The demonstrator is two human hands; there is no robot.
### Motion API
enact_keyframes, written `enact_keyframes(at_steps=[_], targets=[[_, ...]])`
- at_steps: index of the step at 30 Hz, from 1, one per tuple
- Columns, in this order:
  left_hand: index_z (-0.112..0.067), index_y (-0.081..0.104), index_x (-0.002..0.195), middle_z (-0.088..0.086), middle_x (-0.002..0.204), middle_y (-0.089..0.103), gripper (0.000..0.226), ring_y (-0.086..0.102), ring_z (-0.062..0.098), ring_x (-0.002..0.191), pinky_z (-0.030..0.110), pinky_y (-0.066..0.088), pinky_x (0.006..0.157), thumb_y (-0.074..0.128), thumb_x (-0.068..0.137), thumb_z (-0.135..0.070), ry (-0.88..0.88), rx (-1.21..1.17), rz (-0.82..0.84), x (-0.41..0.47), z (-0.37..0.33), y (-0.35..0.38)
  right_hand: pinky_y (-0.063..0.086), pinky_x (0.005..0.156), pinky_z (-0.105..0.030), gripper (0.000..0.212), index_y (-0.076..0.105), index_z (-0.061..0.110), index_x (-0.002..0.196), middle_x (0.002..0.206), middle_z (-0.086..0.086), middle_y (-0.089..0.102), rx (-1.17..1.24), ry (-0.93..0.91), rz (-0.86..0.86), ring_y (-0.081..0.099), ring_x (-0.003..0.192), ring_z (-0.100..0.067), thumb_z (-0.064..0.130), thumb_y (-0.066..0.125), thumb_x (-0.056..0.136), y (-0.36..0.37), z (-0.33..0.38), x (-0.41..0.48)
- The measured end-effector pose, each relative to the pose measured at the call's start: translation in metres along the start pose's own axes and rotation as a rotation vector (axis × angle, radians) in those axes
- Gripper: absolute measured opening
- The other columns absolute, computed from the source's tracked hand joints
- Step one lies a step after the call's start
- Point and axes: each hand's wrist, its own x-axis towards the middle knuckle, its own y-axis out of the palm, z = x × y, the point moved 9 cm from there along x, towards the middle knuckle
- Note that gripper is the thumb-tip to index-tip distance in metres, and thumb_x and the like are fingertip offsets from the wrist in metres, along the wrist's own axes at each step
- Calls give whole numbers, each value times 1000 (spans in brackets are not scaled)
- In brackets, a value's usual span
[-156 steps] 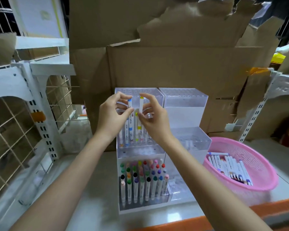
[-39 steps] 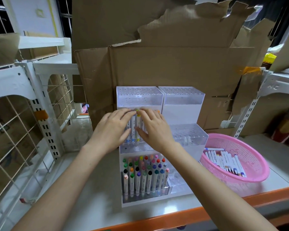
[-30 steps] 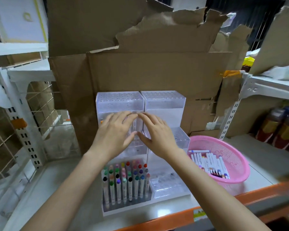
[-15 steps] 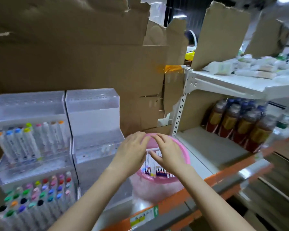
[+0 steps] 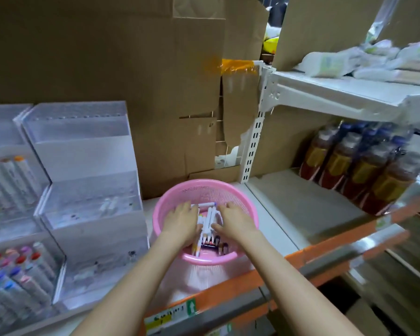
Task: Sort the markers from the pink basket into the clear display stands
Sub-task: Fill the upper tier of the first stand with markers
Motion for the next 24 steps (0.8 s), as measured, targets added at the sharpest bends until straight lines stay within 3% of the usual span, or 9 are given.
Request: enact_keyframes(at_steps=[3, 5, 10, 13, 15, 17, 20, 22, 24], targets=[[-16, 31, 143, 8, 148, 33, 48, 30, 28, 134, 41, 30, 108, 40, 98, -29, -6, 29, 44, 7, -1, 8, 46, 90, -38, 50, 46, 13, 134, 125, -14, 50, 40, 37, 17, 55, 110, -32, 26, 61, 88, 2, -5, 9], [-17, 34, 140, 8, 144, 39, 44, 35, 28, 131, 42, 31, 106, 39, 97, -25, -13, 52, 28, 8, -2, 7, 47, 83, -37, 43, 49, 11, 129, 120, -14, 55, 45, 62, 11, 58, 105, -31, 24, 60, 89, 4, -8, 12], [-15, 47, 127, 7, 127, 54, 33, 49, 26, 116, 39, 39, 95, 46, 94, -19, 21, 65, -122, 4, -11, -10, 47, 71, -35, 27, 55, 7, 112, 104, -13, 64, 50, 86, -20, 62, 94, -31, 21, 58, 89, 5, -12, 12], [-13, 51, 116, 7, 116, 59, 25, 57, 25, 102, 35, 46, 78, 49, 92, -13, 37, -24, -114, 5, -11, -9, 51, 71, -37, 13, 59, 7, 97, 95, -11, 65, 121, 77, -16, 61, 87, -28, 10, 59, 84, 4, -13, 13], [-13, 53, 115, 7, 113, 60, 25, 59, 25, 99, 35, 49, 77, 53, 90, -12, 20, -91, -78, 6, -8, -4, 44, 63, -32, 11, 60, 6, 91, 88, -9, 63, 189, 68, -14, 58, 81, -26, 8, 60, 80, 1, -13, 11], [-12, 55, 106, 8, 106, 62, 18, 60, 25, 94, 36, 52, 77, 59, 88, -15, -5, -125, -61, 6, -6, -4, 41, 61, -33, 17, 61, 4, 94, 87, -9, 62, 237, 64, -1, 56, 81, -25, 11, 62, 79, 1, -12, 9], [-15, 53, 88, 6, 95, 65, 12, 59, 19, 82, 27, 45, 64, 64, 86, -18, -48, -229, -76, 5, -2, -7, 48, 76, -34, 38, 59, 4, 117, 106, -12, 65, 280, 49, 6, 60, 97, -27, 10, 62, 79, 1, -11, 8], [-16, 53, 95, 3, 95, 64, 15, 59, 14, 79, 20, 40, 58, 65, 85, -16, -68, -346, -78, 5, 1, -7, 44, 77, -29, 49, 53, 8, 129, 114, -10, 64, 305, 33, 3, 58, 105, -26, 7, 60, 80, 0, -10, 7], [-14, 51, 115, 1, 91, 61, 35, 58, 11, 73, 16, 39, 52, 65, 83, -13, -84, -460, -73, 5, 2, -8, 45, 78, -29, 52, 50, 12, 133, 115, -9, 63, 336, 9, -10, 58, 106, -25, 5, 58, 82, -3, -8, 7]])
